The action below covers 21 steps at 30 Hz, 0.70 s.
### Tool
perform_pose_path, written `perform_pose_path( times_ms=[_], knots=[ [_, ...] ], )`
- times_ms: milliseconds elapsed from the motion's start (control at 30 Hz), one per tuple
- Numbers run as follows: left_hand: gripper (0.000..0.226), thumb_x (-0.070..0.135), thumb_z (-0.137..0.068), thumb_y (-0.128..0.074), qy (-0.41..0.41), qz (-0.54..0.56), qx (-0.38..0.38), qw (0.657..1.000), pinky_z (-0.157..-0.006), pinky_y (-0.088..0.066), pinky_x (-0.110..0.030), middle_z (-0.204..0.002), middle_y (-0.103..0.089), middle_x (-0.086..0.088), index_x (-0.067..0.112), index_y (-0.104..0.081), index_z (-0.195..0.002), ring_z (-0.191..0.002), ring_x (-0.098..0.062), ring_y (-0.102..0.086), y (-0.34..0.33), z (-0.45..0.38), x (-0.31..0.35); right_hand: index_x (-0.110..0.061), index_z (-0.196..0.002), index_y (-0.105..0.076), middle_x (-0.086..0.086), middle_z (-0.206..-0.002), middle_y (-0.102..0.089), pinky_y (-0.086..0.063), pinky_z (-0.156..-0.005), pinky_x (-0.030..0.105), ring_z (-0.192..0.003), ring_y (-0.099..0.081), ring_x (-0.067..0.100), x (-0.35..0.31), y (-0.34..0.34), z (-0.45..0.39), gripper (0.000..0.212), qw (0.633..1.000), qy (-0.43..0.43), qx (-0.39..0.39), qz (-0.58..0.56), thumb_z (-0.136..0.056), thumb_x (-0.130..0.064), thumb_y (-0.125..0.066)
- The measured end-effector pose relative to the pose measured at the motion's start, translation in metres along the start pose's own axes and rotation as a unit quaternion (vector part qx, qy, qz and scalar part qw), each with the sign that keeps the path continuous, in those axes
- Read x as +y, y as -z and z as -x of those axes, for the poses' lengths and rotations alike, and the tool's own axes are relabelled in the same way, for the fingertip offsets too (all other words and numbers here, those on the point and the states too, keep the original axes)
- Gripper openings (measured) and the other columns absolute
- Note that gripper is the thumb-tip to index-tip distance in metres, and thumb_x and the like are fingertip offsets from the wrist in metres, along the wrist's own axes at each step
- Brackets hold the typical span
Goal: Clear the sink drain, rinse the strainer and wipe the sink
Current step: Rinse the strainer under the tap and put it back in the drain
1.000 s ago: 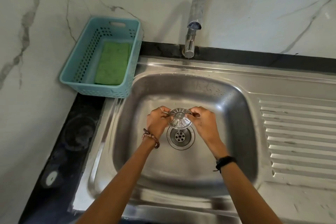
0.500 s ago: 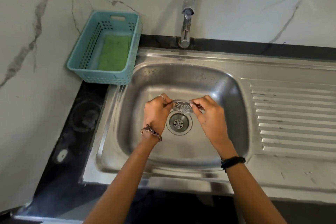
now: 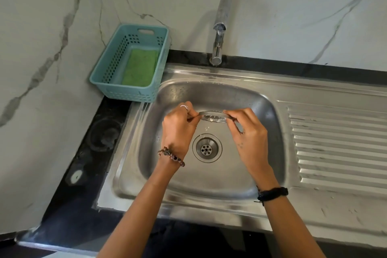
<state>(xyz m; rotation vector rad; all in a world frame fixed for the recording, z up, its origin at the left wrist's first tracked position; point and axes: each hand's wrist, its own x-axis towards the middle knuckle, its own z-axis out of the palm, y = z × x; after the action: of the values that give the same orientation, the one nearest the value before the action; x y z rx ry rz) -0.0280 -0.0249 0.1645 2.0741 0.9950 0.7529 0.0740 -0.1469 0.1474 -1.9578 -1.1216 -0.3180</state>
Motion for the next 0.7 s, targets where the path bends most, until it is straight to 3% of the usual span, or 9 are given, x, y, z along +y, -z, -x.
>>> perform_pose_path(
  times_ms=[167, 400, 500, 567, 600, 700],
  knots=[
    [0.029, 0.007, -0.073, -0.071, -0.017, -0.01, 0.008, 1.0, -0.059, -0.044, -0.029, -0.067, -0.058, 0.0, 0.018, -0.048, -0.06, -0.063, -0.022, -0.061, -0.005, 0.0, -0.01, -0.012, -0.092, -0.071, 0.0, -0.089, -0.066, -0.05, -0.063, 0.017, -0.076, -0.065, 0.011, 0.007, -0.007, 0.002, 0.011, 1.0, -0.001, 0.012, 0.02, -0.083, -0.016, -0.066],
    [0.026, 0.007, -0.076, -0.063, -0.115, -0.026, 0.078, 0.99, -0.055, -0.038, -0.021, -0.08, -0.048, 0.003, 0.019, -0.042, -0.066, -0.065, -0.015, -0.048, -0.021, 0.003, -0.023, -0.01, -0.09, -0.069, 0.003, -0.088, -0.065, -0.054, -0.06, 0.022, -0.074, -0.065, 0.013, 0.022, -0.023, 0.004, 0.011, 1.0, -0.014, 0.016, 0.003, -0.085, -0.017, -0.063],
    [0.027, 0.001, -0.074, -0.067, -0.029, 0.015, 0.03, 0.999, -0.057, -0.045, -0.024, -0.071, -0.052, 0.006, 0.018, -0.05, -0.063, -0.06, -0.013, -0.052, -0.033, -0.002, -0.036, -0.013, -0.09, -0.065, -0.005, -0.088, -0.063, -0.05, -0.069, 0.012, -0.079, -0.06, 0.001, 0.031, -0.036, 0.008, 0.013, 0.991, -0.1, -0.006, -0.092, -0.08, -0.007, -0.07],
    [0.023, 0.006, -0.072, -0.072, 0.055, 0.05, 0.003, 0.997, -0.056, -0.047, -0.017, -0.064, -0.058, 0.006, 0.016, -0.055, -0.061, -0.056, -0.005, -0.056, -0.041, -0.007, -0.043, -0.02, -0.089, -0.06, -0.014, -0.083, -0.061, -0.047, -0.069, 0.006, -0.077, -0.06, -0.003, 0.037, -0.047, 0.01, 0.018, 0.969, -0.197, -0.024, -0.15, -0.08, -0.01, -0.071],
    [0.023, 0.008, -0.072, -0.074, 0.106, 0.074, -0.013, 0.991, -0.057, -0.049, -0.014, -0.063, -0.062, 0.005, 0.018, -0.057, -0.061, -0.059, -0.005, -0.06, -0.046, -0.01, -0.047, -0.02, -0.087, -0.057, -0.015, -0.08, -0.061, -0.046, -0.067, 0.006, -0.074, -0.06, -0.002, 0.042, -0.054, 0.012, 0.018, 0.955, -0.242, -0.038, -0.166, -0.08, -0.012, -0.072],
    [0.02, 0.004, -0.071, -0.074, 0.244, 0.161, -0.058, 0.954, -0.061, -0.058, -0.022, -0.065, -0.066, 0.0, 0.019, -0.062, -0.063, -0.064, -0.013, -0.066, -0.063, -0.017, -0.066, -0.013, -0.081, -0.06, -0.005, -0.075, -0.064, -0.054, -0.061, 0.018, -0.068, -0.062, 0.012, 0.059, -0.076, 0.022, 0.013, 0.911, -0.354, -0.067, -0.201, -0.079, -0.01, -0.072]
  ],
)
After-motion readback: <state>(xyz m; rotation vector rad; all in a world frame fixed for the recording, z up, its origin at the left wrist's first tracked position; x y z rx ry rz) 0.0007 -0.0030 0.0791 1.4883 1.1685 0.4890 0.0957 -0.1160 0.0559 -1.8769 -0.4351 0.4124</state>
